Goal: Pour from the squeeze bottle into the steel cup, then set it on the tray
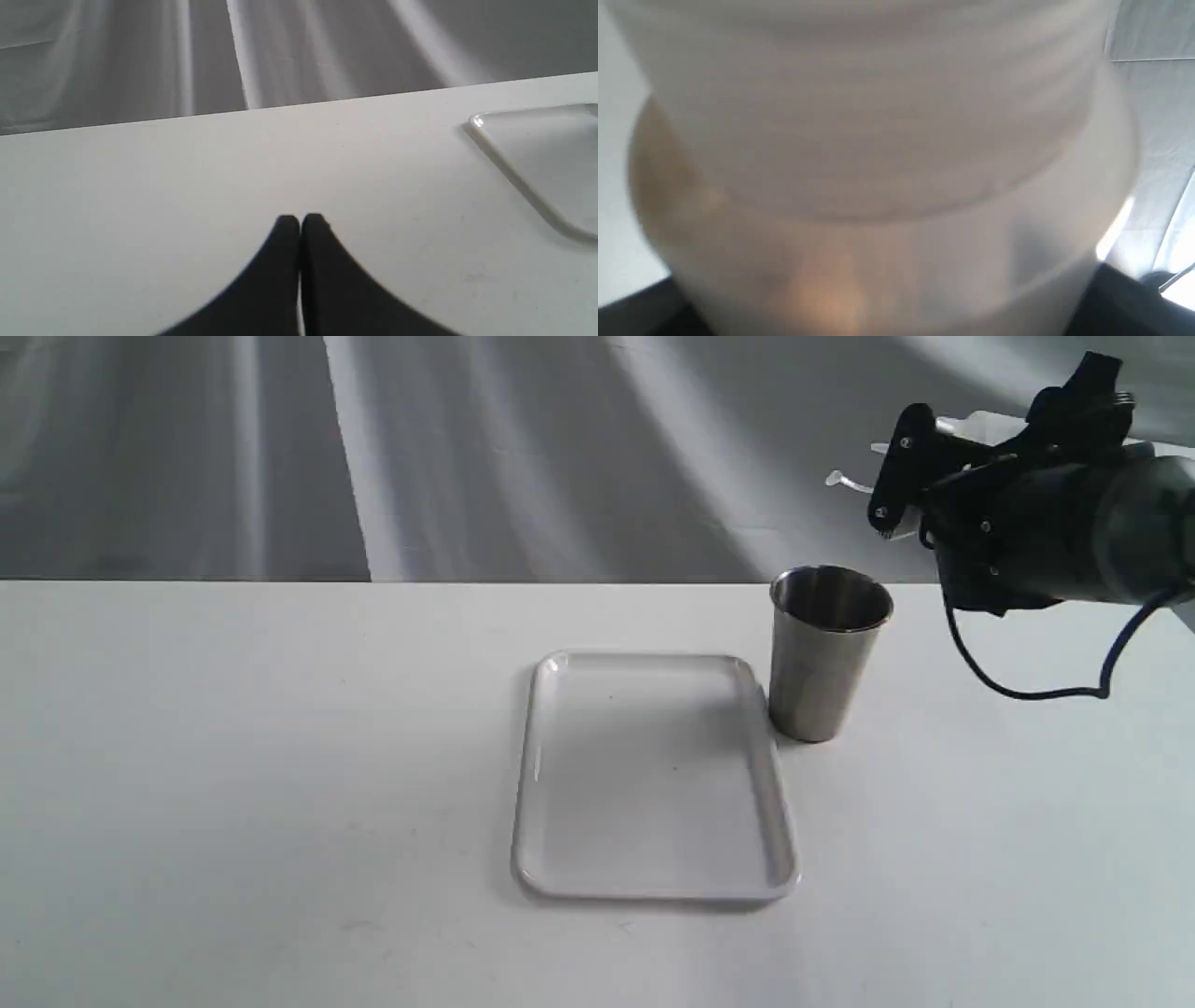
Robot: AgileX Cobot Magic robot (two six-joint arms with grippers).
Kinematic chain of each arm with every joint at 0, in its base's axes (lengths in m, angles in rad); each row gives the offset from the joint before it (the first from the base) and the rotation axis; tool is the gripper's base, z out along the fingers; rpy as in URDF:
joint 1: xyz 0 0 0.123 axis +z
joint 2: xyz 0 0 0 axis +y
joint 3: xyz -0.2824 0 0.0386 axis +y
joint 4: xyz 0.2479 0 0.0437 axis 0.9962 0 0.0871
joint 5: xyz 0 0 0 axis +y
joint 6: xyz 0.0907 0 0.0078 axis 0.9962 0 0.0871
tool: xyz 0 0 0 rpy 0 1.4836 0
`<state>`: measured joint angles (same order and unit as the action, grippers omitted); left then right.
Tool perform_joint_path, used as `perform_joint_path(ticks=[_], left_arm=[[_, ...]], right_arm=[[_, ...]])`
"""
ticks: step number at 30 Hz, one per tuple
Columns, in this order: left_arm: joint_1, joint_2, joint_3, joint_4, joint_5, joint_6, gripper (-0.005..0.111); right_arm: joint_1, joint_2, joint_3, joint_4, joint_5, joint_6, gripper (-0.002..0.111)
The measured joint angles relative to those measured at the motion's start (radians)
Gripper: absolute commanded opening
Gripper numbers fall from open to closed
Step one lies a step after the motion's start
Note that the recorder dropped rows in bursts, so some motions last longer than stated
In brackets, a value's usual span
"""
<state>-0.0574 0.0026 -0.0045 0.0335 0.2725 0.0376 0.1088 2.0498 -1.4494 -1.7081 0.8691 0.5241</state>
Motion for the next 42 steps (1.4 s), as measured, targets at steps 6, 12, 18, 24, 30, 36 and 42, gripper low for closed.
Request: perform_joint_path(ticks=[6, 12, 18, 24, 30, 36, 42], left_arm=[[0.0, 0.0, 0.0, 0.0, 0.0, 0.0, 0.0], [0.0, 0.0, 0.0, 0.0, 0.0, 0.0, 0.0], [0.0, 0.0, 0.0, 0.0, 0.0, 0.0, 0.0], [0.0, 0.0, 0.0, 0.0, 0.0, 0.0, 0.0], [0.0, 0.0, 0.0, 0.0, 0.0, 0.0, 0.0], [0.0, 0.0, 0.0, 0.0, 0.0, 0.0, 0.0], [0.0, 0.0, 0.0, 0.0, 0.0, 0.0, 0.0]], right_arm=[[0.0, -0.007, 0.0, 0.002, 0.002, -0.021, 0.0], [0.0, -0.032, 0.0, 0.002, 0.002, -0.029, 0.0], [0.013, -0.049, 0.0, 0.002, 0.01, -0.029, 0.0], [0.031, -0.049, 0.0, 0.002, 0.012, -0.029, 0.0], [0.05, -0.049, 0.0, 0.002, 0.014, -0.029, 0.0], [0.052, -0.063, 0.022, 0.002, 0.019, -0.034, 0.0], [0.052, -0.105, 0.1, 0.006, 0.032, -0.044, 0.0]])
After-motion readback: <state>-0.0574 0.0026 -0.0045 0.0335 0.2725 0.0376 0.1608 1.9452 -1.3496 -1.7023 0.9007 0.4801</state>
